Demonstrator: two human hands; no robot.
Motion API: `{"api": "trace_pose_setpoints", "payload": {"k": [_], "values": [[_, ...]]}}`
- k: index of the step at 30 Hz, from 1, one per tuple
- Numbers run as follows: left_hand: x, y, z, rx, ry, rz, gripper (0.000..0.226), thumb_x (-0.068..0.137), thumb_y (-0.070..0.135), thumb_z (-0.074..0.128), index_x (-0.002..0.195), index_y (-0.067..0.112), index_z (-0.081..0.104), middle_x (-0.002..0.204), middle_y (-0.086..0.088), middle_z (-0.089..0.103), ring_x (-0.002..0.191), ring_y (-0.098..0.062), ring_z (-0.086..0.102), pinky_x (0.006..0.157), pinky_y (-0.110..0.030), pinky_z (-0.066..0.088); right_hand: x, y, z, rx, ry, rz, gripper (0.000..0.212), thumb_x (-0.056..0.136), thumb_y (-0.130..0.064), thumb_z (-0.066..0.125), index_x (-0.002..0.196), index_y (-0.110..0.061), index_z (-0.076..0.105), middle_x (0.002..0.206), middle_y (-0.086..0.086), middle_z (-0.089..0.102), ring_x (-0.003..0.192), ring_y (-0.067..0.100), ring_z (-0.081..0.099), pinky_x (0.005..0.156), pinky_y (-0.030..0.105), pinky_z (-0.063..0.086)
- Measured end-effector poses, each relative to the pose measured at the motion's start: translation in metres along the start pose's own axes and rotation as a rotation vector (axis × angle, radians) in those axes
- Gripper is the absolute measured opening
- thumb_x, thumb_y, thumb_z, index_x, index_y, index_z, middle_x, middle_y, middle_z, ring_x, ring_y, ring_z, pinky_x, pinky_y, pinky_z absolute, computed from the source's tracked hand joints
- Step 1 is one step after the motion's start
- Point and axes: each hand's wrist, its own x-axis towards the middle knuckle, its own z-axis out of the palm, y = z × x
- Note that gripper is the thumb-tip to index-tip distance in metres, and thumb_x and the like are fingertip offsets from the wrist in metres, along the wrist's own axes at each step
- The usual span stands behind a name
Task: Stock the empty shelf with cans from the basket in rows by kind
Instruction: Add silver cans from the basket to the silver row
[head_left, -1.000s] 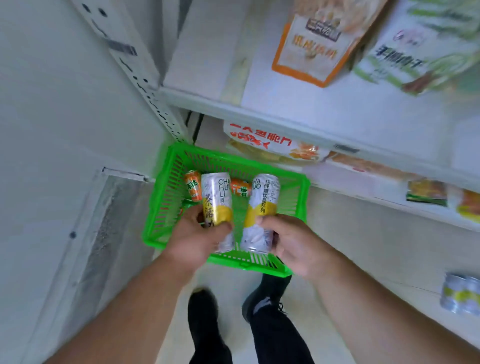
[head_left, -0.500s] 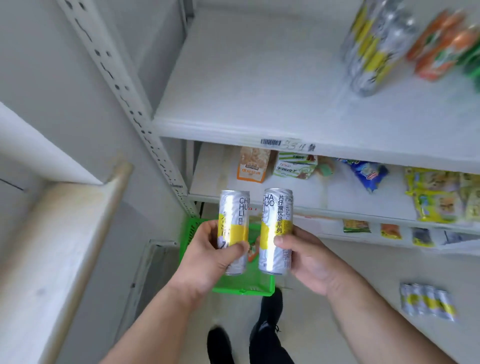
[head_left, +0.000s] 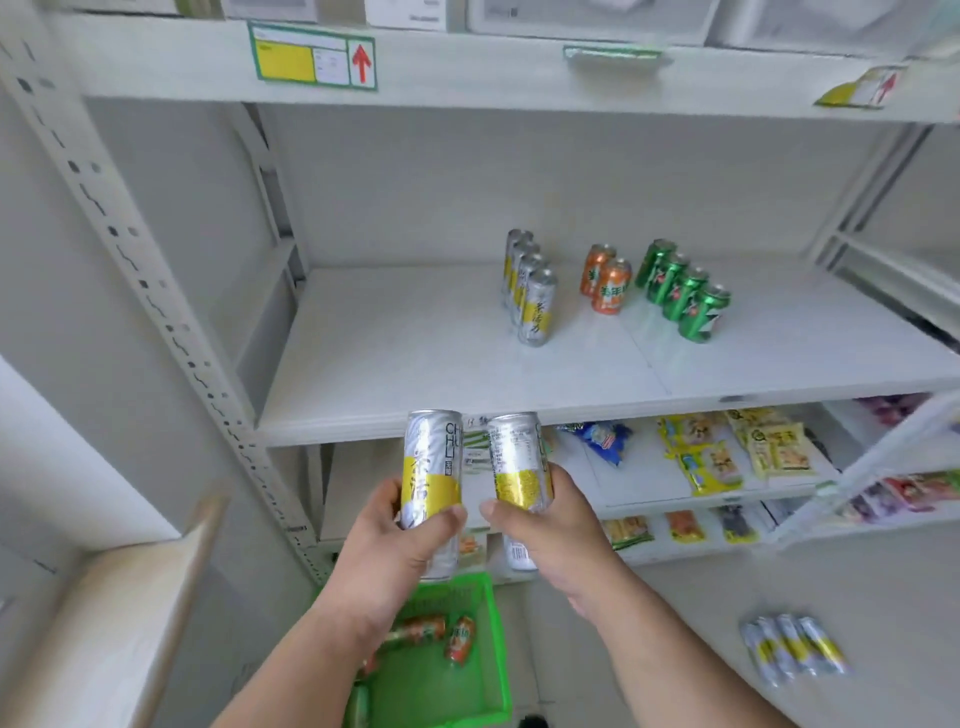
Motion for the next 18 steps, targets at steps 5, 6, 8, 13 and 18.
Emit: {"api": "trace_pose_setpoints", "payload": {"k": [5, 6, 8, 13, 18], "values": [[0.001, 0.008, 0.036, 0.004, -0.02, 0.053, 0.042, 0.08, 0.028, 0.083, 0.114, 0.039, 0.06, 0.105, -0.006, 0.074, 0.1, -0.026, 0.072, 0.088, -0.046, 0.06, -0.007, -0.003, -0.032, 0.164, 0.042, 0.037, 0.04, 0.079, -0.023, 0.081, 0.114, -0.025, 0.061, 0.098, -0.003, 0.074, 0.08, 0.004, 0.071, 0.071, 0.027, 0.051], [0.001, 0.009, 0.045, 0.0, -0.026, 0.05, 0.041, 0.079, 0.028, 0.083, 0.111, 0.042, 0.06, 0.105, -0.007, 0.074, 0.099, -0.027, 0.072, 0.087, -0.046, 0.06, -0.005, -0.002, -0.038, 0.215, 0.043, 0.057, 0.042, 0.074, -0.026, 0.077, 0.113, -0.023, 0.063, 0.098, 0.002, 0.073, 0.082, 0.01, 0.07, 0.072, 0.031, 0.051], [0.004, 0.012, 0.062, 0.001, -0.027, 0.034, 0.041, 0.074, 0.034, 0.083, 0.107, 0.044, 0.06, 0.105, -0.008, 0.074, 0.1, -0.028, 0.072, 0.089, -0.052, 0.059, 0.0, 0.003, -0.053, 0.312, 0.038, 0.092, 0.046, 0.066, -0.028, 0.069, 0.111, -0.019, 0.064, 0.094, 0.006, 0.07, 0.083, 0.019, 0.067, 0.073, 0.034, 0.051], [0.021, 0.018, 0.113, 0.028, -0.003, 0.051, 0.049, 0.077, 0.041, 0.084, 0.116, 0.04, 0.054, 0.106, -0.001, 0.073, 0.099, -0.022, 0.072, 0.092, -0.047, 0.057, 0.018, 0.01, -0.107, 0.484, -0.024, 0.118, 0.042, 0.067, -0.023, 0.065, 0.107, -0.012, 0.064, 0.091, 0.014, 0.069, 0.089, 0.029, 0.066, 0.077, 0.039, 0.052], [0.041, 0.027, 0.171, 0.019, 0.015, 0.045, 0.058, 0.076, 0.045, 0.086, 0.122, 0.035, 0.053, 0.109, 0.006, 0.074, 0.102, -0.014, 0.071, 0.09, -0.038, 0.055, 0.038, 0.006, -0.174, 0.433, -0.088, 0.023, 0.045, 0.078, -0.02, 0.075, 0.122, -0.017, 0.066, 0.107, 0.008, 0.078, 0.098, 0.024, 0.075, 0.083, 0.043, 0.056]]}}
